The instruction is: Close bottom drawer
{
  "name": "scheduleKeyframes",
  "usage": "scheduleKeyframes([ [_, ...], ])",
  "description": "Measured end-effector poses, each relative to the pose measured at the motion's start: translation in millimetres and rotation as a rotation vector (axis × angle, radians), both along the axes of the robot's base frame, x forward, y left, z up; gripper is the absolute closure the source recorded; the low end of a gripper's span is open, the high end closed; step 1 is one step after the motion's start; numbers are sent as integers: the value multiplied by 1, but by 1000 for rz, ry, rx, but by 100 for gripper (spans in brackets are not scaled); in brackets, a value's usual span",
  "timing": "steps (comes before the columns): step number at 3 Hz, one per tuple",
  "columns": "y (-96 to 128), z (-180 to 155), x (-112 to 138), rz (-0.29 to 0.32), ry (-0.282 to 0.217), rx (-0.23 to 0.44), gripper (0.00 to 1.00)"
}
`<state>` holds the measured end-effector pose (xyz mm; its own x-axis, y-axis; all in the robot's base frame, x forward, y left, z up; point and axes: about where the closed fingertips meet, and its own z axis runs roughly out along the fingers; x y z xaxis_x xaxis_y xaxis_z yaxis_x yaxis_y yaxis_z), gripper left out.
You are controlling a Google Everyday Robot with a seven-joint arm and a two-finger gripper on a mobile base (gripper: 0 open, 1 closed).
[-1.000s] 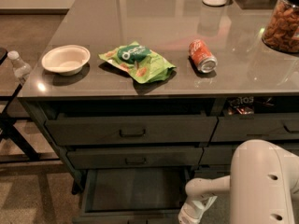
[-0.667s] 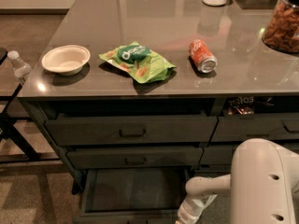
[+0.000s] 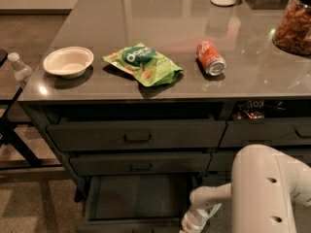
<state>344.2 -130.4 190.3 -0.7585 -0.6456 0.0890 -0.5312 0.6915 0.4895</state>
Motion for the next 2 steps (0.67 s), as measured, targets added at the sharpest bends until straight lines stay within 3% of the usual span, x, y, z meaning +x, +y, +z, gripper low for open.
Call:
scheduleKeyframes([
  [1,7,-29,11,-31,-16,-64,100],
  [2,8,-31,11,-39,-22,-70,100],
])
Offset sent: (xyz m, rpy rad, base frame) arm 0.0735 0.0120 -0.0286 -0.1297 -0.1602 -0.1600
